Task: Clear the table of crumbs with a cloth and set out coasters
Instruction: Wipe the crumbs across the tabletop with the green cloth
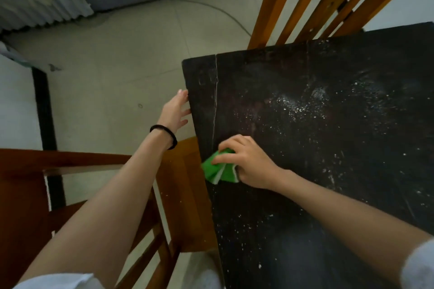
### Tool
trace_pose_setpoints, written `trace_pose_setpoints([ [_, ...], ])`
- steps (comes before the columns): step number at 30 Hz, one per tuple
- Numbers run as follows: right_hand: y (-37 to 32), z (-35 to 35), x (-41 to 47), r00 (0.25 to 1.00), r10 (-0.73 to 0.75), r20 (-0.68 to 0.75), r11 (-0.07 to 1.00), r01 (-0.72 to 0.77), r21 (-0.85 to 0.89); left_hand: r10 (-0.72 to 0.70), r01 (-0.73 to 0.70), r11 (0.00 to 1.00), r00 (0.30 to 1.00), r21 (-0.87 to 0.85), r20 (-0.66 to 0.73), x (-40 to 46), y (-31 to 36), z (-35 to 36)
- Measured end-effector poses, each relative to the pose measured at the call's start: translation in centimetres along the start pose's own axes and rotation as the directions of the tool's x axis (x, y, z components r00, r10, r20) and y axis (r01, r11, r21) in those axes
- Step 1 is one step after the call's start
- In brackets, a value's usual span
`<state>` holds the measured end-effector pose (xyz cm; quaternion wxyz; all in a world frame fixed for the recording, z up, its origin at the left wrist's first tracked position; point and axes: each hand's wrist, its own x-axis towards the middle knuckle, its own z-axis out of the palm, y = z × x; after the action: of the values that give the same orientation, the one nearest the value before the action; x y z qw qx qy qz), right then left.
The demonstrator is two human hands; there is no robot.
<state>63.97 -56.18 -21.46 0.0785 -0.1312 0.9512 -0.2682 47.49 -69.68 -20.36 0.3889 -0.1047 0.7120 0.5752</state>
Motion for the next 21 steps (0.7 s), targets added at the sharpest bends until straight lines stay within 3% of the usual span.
trace_pose_setpoints([
  [2, 0.8, -1.6, 0.1, 0.999, 0.028, -0.042, 1.000, -0.028, -0.008, 0.026, -0.025, 0.999, 0.999, 0.030, -0.019, -0.7, -0.7, 0.5],
  [5, 2.7, -3.4, 4.6, 0.933, 0.248, -0.261, 0.963, -0.267, -0.039, 0.057, -0.055, 0.994, 0.998, 0.095, -0.021, -1.8, -1.7, 0.9],
  [7, 2.5, -2.5, 6.7, 0.904, 0.346, -0.251, 0.928, -0.369, -0.049, 0.028, -0.026, 0.999, 0.998, 0.033, -0.053, -2.5, -2.0, 0.7],
  [9, 0.9, -0.4, 5.3, 0.939, 0.288, -0.187, 0.951, -0.303, -0.057, -0.003, 0.001, 1.000, 0.998, -0.026, -0.057, -3.0, -2.2, 0.4],
  [11, -1.4, 1.7, 1.0, 0.985, 0.102, -0.138, 0.992, -0.111, -0.056, -0.002, 0.001, 1.000, 0.999, -0.013, -0.049, -3.6, -2.3, 0.4],
  [15, -4.4, 2.3, -6.8, 0.994, -0.076, 0.076, 0.997, 0.075, 0.026, 0.010, -0.009, 1.000, 0.999, 0.011, -0.044, -4.3, -2.8, 1.1],
  [18, -3.2, 0.3, -5.4, 1.000, 0.002, -0.026, 1.000, -0.003, -0.022, 0.041, -0.039, 0.996, 0.999, 0.085, -0.030, -4.7, -3.8, 1.7],
  [21, -2.1, -0.2, -1.6, 0.963, 0.214, -0.163, 0.974, -0.223, -0.045, 0.068, -0.060, 0.984, 0.997, 0.168, -0.042, -5.4, -5.0, 1.8],
])
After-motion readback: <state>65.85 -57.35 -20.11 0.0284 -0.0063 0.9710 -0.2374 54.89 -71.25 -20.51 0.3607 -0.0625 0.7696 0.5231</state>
